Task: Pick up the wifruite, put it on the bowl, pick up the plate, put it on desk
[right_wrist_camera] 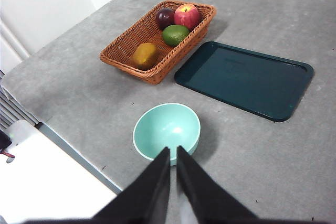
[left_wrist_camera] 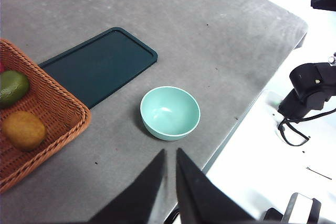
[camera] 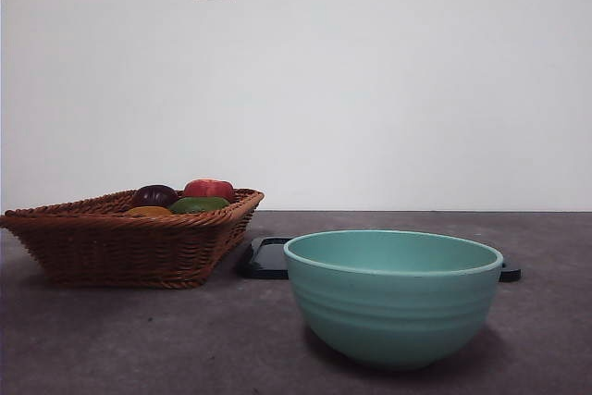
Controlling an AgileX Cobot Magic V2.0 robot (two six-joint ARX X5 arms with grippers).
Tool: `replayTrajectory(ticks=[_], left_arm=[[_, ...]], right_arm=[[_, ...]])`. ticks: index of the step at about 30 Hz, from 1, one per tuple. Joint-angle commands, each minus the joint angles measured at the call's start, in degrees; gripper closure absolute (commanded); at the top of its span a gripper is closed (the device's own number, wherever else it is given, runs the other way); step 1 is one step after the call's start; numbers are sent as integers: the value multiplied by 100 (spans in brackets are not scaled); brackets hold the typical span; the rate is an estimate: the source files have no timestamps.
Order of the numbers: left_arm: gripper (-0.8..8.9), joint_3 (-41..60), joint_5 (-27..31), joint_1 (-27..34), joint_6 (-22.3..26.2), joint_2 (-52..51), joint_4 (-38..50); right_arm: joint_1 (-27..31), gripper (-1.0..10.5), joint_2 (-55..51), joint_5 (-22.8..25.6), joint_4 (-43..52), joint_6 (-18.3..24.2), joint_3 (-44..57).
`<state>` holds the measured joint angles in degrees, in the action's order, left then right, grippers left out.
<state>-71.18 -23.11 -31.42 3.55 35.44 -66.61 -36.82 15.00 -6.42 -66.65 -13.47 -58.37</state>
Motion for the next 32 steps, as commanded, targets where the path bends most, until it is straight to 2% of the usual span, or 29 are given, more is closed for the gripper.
replayTrajectory(ticks=[1,6,9,17,21,25,28,32], left_arm=[[789,-66,-46,-48,24,11,61],[790,-63,-44,-24,24,11,57],[789,-52,-57,210,24,7,63],[789,575,-61,1589,22,-254,319],[789,1744,-57,2234,-173,-852,1738],[789,3370,4,2673,-431,-1587,3869],[789,4382,595,2879,-756,-1969,4977],[789,5438,1410,2999,-1305,-2354,5711]], right_arm=[[-46,932,13,7,63,26,-96],[-46,932,13,4,63,28,-96],[-46,932,13,4,63,28,-96],[-46,932,13,4,63,31,-96],[-46,932,13,7,63,44,-96],[-46,932,13,4,63,44,-96],[-46,932,13,7,63,44,-96],[-46,932,13,7,63,44,-96]])
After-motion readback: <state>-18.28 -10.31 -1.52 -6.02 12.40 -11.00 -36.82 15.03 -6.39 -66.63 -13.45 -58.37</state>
